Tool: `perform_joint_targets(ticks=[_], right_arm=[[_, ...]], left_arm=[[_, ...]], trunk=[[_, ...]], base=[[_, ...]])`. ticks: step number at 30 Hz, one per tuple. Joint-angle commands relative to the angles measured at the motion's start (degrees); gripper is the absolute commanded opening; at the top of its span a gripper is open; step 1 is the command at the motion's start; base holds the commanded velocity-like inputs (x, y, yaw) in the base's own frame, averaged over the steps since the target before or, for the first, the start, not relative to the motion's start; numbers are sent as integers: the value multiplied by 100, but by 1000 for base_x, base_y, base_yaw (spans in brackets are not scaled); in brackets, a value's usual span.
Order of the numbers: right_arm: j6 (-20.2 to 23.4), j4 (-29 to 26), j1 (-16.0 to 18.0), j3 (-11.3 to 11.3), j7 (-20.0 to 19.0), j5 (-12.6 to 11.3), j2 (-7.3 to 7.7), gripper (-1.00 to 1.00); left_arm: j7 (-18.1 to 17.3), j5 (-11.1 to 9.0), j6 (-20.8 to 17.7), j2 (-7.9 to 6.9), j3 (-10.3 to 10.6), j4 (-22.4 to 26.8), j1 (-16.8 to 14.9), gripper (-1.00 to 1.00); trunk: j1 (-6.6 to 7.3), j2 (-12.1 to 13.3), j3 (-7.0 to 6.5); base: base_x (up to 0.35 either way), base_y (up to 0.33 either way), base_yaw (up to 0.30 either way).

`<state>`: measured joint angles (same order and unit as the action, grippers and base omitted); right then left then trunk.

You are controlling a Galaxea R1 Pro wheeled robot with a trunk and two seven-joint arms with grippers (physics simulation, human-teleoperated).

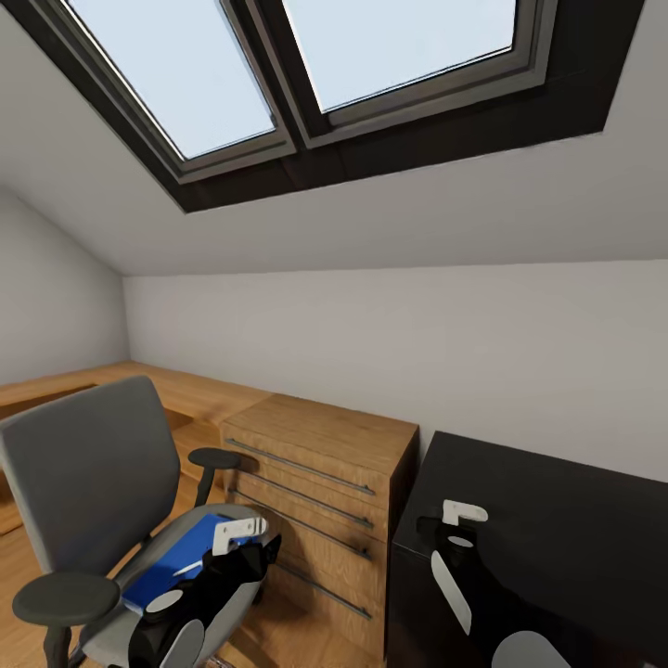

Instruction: In the bedroom, organize the workspace by keeping the computer under the desk, ensuring the monitor is on the desk, placing the keyboard on the desk next to the monitor, placing the mouse on the desk next to the keyboard, moving the folder from the swivel chair onto the desk next to the mouse, stacking the notebook on top of the folder with the pen on top of the notebook, and positioning the swivel chair next to the desk.

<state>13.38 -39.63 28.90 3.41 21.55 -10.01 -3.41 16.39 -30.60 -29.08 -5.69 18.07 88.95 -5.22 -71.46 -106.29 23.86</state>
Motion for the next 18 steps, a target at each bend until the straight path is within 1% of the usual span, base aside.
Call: perform_joint_targets(ticks=[1, 11, 18], right_arm=[[17, -9, 5, 29, 51, -71, 2, -100], [16, -9, 7, 29, 51, -71, 0, -100], [19, -9, 4, 29, 49, -71, 4, -100]], left_arm=[[57, -60, -10, -8, 14, 8, -6, 100], [57, -60, -6, -11, 12, 8, -6, 100], [57, -60, -1, -11, 12, 3, -6, 100]], trunk=[[0, -5, 8], [0, -5, 8], [0, -5, 8]], base=[[0, 0, 0], [0, 0, 0], [91, 50, 0]])
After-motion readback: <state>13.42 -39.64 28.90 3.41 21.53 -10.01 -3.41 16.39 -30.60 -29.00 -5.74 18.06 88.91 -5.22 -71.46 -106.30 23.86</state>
